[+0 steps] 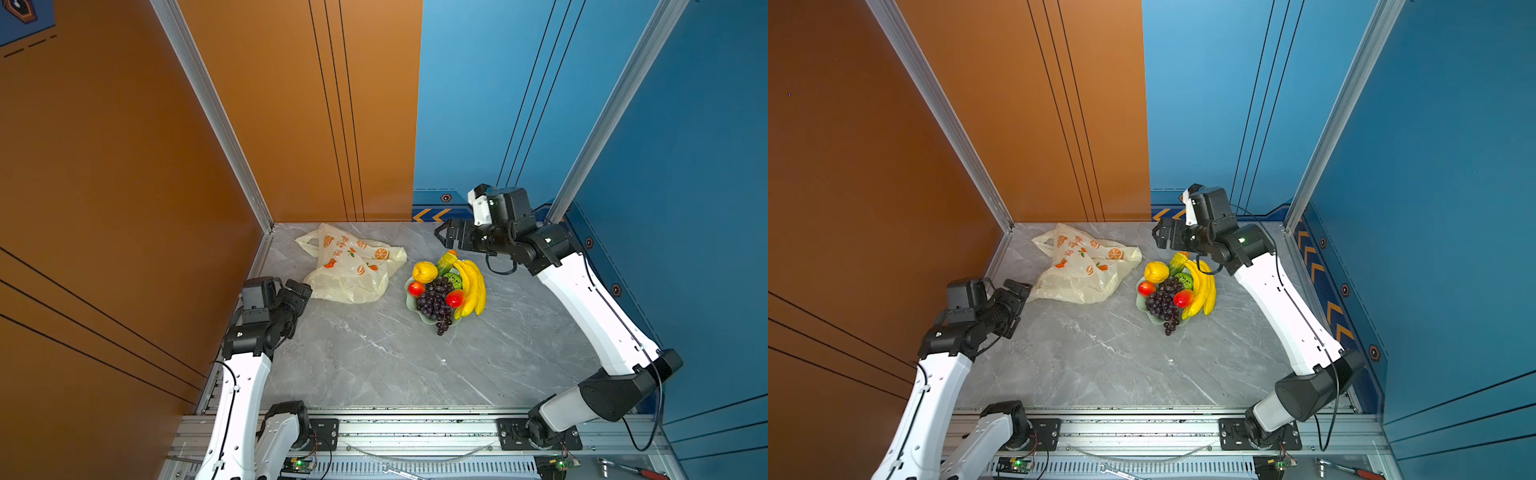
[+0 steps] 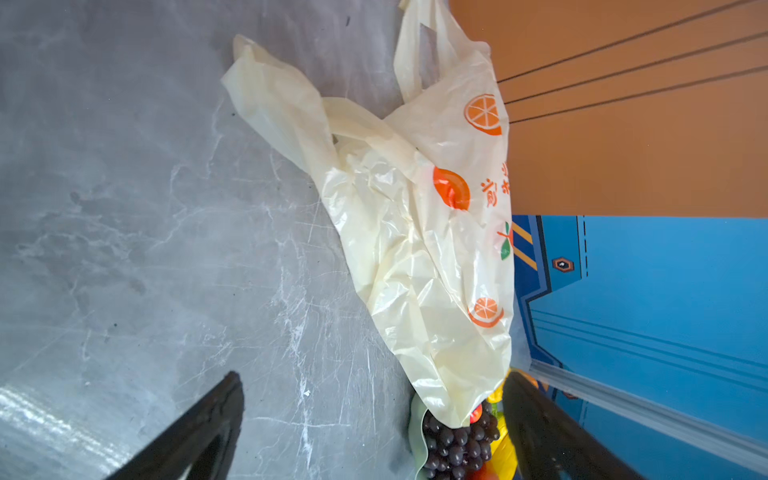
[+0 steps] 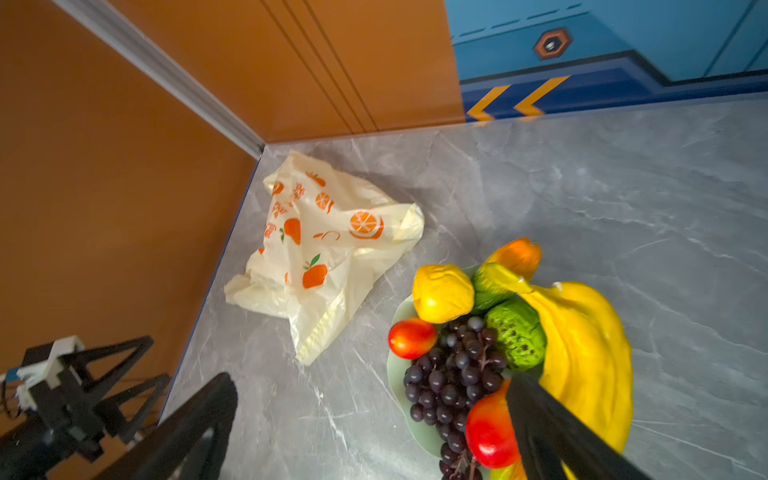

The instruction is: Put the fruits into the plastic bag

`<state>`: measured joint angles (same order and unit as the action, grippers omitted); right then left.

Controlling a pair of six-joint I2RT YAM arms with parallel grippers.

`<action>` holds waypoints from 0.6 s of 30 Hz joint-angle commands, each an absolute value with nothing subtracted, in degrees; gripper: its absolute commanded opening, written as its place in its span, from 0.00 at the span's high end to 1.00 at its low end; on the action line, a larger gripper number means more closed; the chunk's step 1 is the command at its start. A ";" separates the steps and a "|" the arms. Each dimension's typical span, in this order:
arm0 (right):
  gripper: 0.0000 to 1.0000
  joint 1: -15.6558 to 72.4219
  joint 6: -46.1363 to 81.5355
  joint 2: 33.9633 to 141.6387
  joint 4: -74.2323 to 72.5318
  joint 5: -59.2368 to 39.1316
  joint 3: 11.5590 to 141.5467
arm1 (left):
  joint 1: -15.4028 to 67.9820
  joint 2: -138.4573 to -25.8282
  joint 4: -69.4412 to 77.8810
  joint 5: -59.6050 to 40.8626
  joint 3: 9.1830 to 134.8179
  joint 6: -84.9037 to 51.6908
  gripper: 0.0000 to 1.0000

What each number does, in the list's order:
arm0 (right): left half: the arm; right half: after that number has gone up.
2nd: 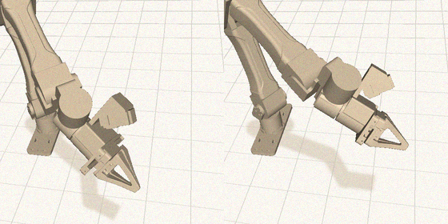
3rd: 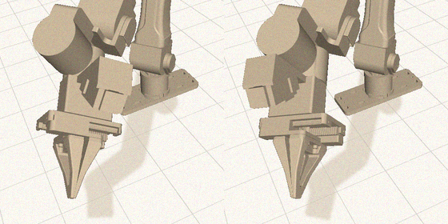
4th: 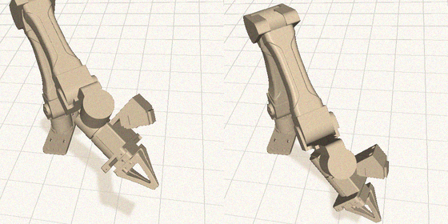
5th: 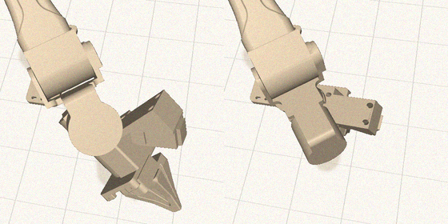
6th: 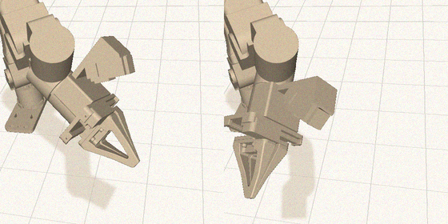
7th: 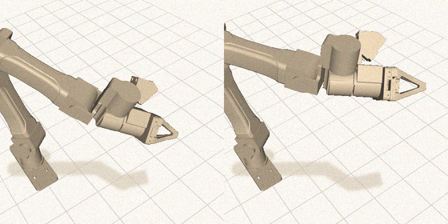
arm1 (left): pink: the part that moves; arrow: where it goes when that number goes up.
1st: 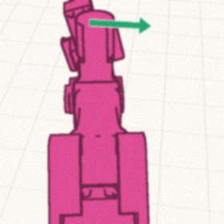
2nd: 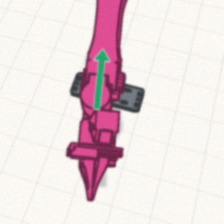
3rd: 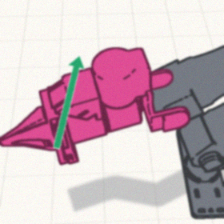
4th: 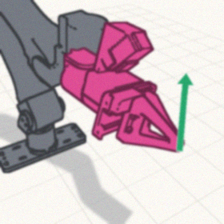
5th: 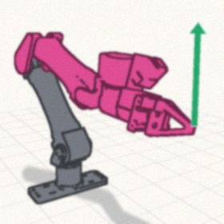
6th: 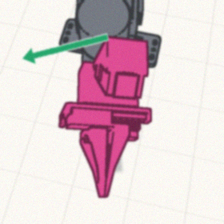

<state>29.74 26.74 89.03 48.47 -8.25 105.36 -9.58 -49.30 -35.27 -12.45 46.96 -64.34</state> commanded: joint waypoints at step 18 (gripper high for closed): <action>0.00 38.32 23.19 92.45 52.27 -8.75 106.09 | -18.58 -72.89 3.87 -17.49 36.54 -93.47 0.02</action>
<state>38.26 24.23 92.49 51.05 -8.84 106.80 -18.02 -69.32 -2.46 -16.75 34.22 -91.64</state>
